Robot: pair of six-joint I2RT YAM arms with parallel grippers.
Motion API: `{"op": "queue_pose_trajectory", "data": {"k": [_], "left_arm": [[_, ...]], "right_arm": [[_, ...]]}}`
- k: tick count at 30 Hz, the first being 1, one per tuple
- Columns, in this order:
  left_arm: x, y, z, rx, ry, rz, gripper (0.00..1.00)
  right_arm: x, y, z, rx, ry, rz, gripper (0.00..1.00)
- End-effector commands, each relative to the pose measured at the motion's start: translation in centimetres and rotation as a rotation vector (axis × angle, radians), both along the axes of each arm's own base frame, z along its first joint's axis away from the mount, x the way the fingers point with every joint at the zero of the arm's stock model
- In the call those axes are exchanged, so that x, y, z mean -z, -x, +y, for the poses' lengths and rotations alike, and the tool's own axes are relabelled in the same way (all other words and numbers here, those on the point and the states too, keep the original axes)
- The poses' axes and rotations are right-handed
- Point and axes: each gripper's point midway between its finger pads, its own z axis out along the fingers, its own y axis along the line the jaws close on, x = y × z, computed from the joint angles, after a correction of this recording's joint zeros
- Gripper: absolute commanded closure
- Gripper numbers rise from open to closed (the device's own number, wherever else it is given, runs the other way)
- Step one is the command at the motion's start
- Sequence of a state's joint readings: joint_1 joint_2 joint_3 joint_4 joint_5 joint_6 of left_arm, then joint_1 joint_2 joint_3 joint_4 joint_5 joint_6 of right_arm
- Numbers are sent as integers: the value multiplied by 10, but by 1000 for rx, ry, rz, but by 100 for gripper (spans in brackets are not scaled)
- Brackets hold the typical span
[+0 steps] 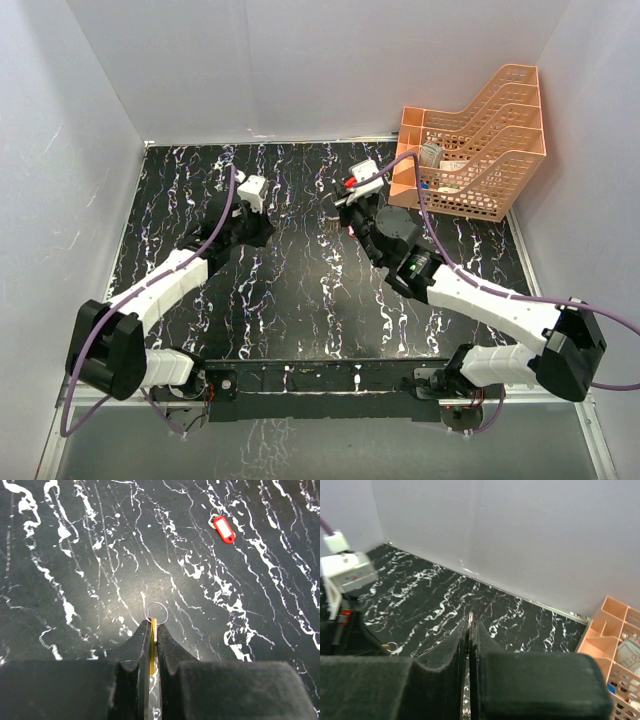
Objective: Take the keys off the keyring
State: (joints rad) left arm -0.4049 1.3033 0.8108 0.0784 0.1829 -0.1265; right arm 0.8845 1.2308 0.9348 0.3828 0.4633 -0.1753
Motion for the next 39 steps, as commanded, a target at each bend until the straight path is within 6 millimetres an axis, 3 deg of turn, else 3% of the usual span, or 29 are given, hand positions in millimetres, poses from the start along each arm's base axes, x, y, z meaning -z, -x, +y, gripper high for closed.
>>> {"op": "queue_pose_trajectory", "data": {"k": [1, 9, 16, 24, 33, 35, 39], "left_arm": [[-8, -16, -21, 22, 122, -53, 100], [41, -33, -31, 18, 152, 27, 100], [69, -62, -33, 11, 159, 36, 100], [120, -84, -35, -5, 204, 155, 99], [127, -93, -23, -61, 151, 163, 72], [127, -92, -21, -66, 143, 166, 60], [113, -93, -18, -76, 141, 137, 49]], "right_arm": [[-9, -14, -5, 1, -85, 9, 100], [7, -51, -9, 7, -96, 57, 100], [26, -86, -1, -13, -88, 103, 100], [35, -118, 8, 0, -70, 105, 100], [48, -156, 11, 1, -64, 124, 100], [58, -166, 13, 5, -58, 139, 100], [67, -180, 12, 12, -57, 155, 100]]}}
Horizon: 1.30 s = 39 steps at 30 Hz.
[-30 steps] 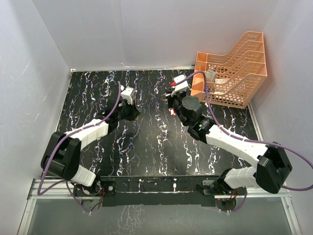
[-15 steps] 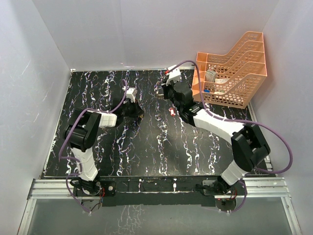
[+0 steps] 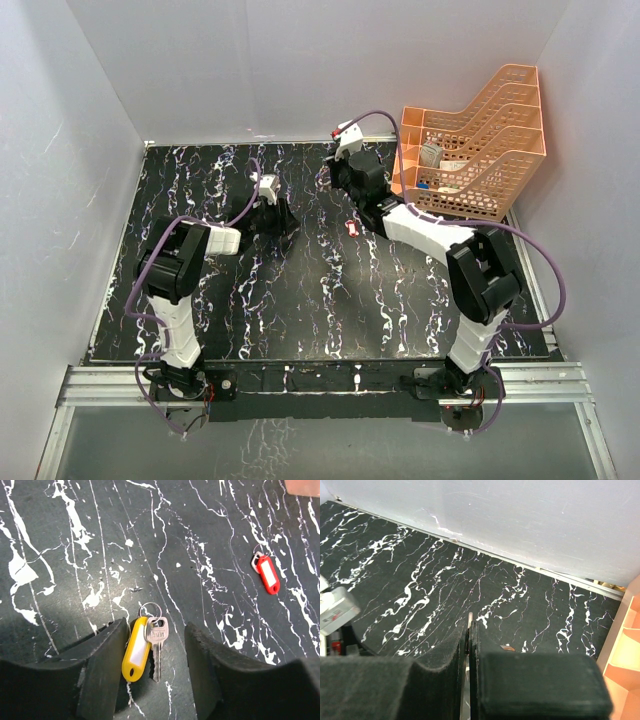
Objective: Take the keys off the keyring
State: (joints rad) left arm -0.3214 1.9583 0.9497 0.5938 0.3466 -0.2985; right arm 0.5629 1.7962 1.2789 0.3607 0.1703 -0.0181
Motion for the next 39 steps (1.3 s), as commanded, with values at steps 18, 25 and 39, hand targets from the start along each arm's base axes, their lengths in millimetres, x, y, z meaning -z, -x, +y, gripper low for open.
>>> {"op": "queue_pose_trajectory", "data": {"k": [18, 25, 39], "left_arm": [[-57, -2, 64, -240, -199, -117, 1], [-87, -4, 71, -280, -199, -166, 1], [-112, 0, 71, -298, -156, -188, 1]], "right_arm": [[36, -60, 17, -18, -62, 49, 100], [28, -55, 11, -2, -54, 36, 100], [81, -71, 21, -21, 43, 142, 100]]}}
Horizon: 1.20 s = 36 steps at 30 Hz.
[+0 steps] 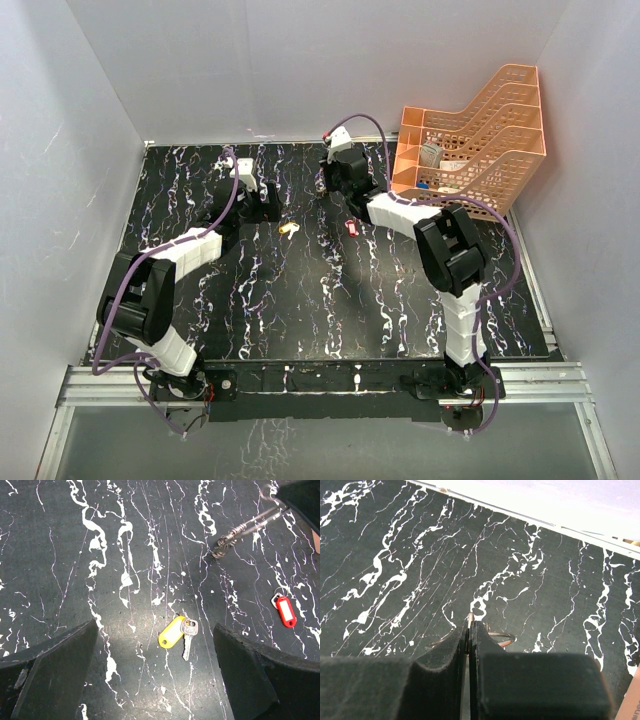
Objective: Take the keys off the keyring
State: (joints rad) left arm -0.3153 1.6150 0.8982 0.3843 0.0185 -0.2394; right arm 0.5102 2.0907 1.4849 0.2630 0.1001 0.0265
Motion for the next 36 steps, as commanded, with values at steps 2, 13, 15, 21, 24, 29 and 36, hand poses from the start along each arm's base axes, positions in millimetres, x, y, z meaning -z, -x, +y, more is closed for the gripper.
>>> {"op": "queue_pose_trajectory", "data": {"k": [2, 13, 15, 21, 24, 29, 36], "left_arm": [[-21, -2, 10, -51, 3, -25, 1], [-9, -1, 19, -99, -19, 2, 1], [-9, 0, 20, -104, -21, 3, 1], [-10, 1, 23, -126, -21, -3, 1], [-7, 1, 24, -128, -21, 6, 1], [-5, 3, 22, -126, -12, 13, 1], [-9, 0, 23, -126, -21, 5, 1]], "right_arm": [[-1, -27, 15, -19, 10, -28, 100], [51, -39, 30, -51, 22, 82, 100], [64, -37, 32, -61, 29, 126, 100], [82, -26, 34, -87, 27, 192, 100], [76, -27, 32, -81, 23, 160, 100], [59, -40, 37, -79, 15, 109, 100], [43, -53, 43, -80, 21, 91, 85]]}}
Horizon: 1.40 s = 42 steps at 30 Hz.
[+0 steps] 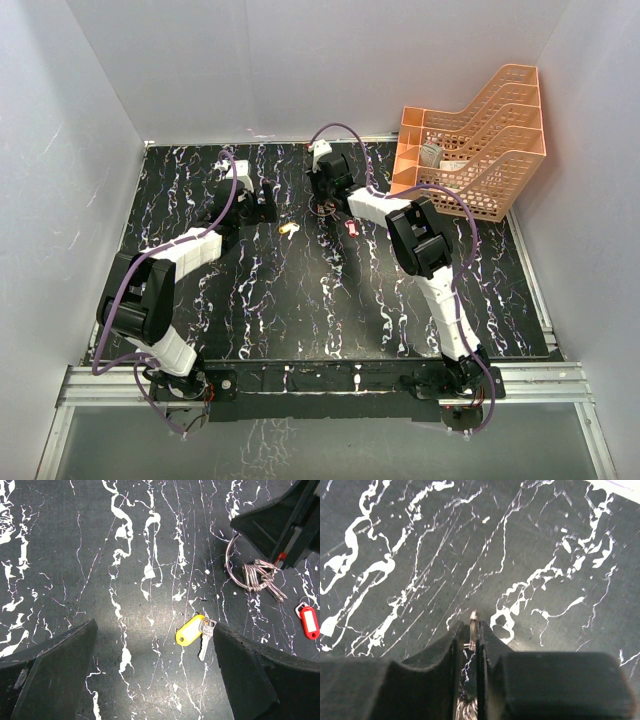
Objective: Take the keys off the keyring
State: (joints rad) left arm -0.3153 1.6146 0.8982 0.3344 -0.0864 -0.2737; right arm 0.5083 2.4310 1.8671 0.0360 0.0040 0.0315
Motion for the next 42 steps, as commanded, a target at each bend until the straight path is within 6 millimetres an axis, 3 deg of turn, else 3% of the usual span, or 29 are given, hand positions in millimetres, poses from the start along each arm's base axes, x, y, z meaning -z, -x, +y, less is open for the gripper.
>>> {"op": "queue_pose_trajectory", "data": {"k": [1, 2, 5, 6, 10, 13, 15, 20, 22, 28, 42], "left_arm": [[-20, -1, 5, -17, 7, -37, 1], [-20, -1, 6, -19, 5, -36, 1], [-20, -1, 6, -21, 3, -36, 1], [-21, -1, 6, -21, 2, -34, 1], [-24, 0, 6, -25, 5, -35, 1], [-28, 0, 10, -40, -3, -46, 1], [-29, -1, 15, -66, -16, -48, 1], [-27, 0, 26, -109, -63, -41, 1], [-27, 2, 33, -142, -72, -50, 1], [-26, 6, 42, -181, -87, -54, 1], [-23, 19, 44, -175, -67, -70, 1]], "right_arm": [[-48, -18, 4, 9, -34, -94, 82], [-53, -17, 3, 12, -33, -99, 77], [-64, -11, -2, 20, -34, -111, 40], [-67, -9, -4, 25, -33, -116, 36], [-85, -1, -13, 49, -36, -137, 34], [-116, 9, -23, 73, -66, -191, 31], [-144, 15, -35, 115, -90, -248, 23], [-175, 35, -73, 248, -85, -313, 19], [-176, 50, -90, 286, -79, -334, 11], [-200, 89, -132, 393, -89, -403, 2], [-230, 174, -208, 571, -141, -483, 2]]}}
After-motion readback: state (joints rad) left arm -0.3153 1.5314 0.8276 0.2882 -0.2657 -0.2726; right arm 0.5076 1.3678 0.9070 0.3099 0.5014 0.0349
